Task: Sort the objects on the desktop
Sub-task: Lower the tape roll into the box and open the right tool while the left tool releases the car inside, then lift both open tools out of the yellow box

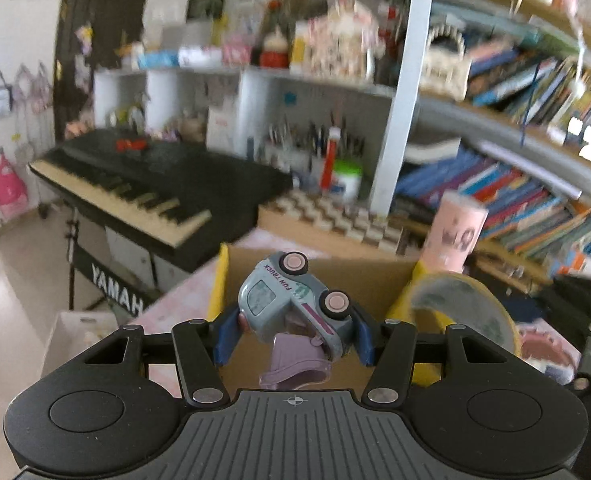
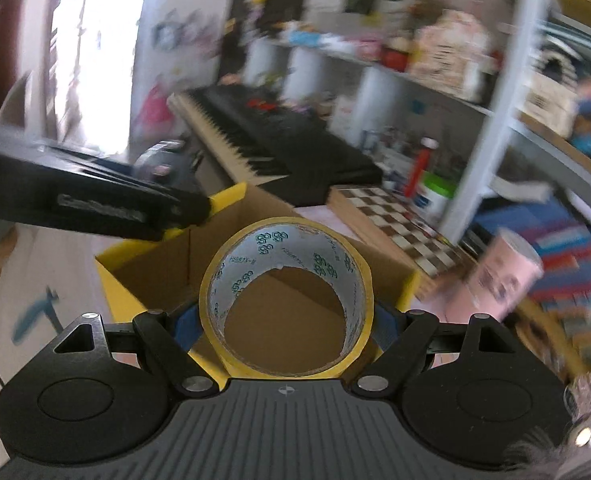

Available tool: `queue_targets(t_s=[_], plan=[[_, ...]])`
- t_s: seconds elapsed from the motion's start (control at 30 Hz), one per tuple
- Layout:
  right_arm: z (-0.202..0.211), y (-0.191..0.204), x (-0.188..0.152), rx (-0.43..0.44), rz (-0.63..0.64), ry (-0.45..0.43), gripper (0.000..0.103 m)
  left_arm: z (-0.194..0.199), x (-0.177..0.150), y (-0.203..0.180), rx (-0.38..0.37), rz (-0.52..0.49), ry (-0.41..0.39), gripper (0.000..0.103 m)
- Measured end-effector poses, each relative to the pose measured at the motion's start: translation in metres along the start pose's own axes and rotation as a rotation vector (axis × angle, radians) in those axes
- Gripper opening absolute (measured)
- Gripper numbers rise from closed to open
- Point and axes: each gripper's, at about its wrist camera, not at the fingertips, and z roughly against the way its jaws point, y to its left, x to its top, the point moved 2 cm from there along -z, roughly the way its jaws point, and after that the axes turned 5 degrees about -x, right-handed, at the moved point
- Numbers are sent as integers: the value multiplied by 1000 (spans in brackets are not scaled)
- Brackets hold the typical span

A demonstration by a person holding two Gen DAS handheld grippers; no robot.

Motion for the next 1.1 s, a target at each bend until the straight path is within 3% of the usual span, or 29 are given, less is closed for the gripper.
queue_targets(t_s=[0.17, 0.33, 0.43, 0.7, 0.9, 1.1], plan=[[-57, 2, 9, 47, 214, 49, 81, -53, -2, 1, 41, -26, 128, 56], [-99, -2, 10, 75, 301, 116, 81, -87, -8, 10, 75, -2, 232, 56], [-119, 3, 7, 102, 366, 171, 81, -97, -8, 5, 109, -74, 258, 56], [-154, 11, -8, 152, 486, 307, 81, -108, -9, -6, 132, -158, 285, 55], [-155, 12, -8, 165, 491, 322, 82, -108, -7, -6, 126, -160, 278, 59], [-142, 4, -3, 137, 444, 263, 86, -91, -1, -7, 112, -144, 192, 67]])
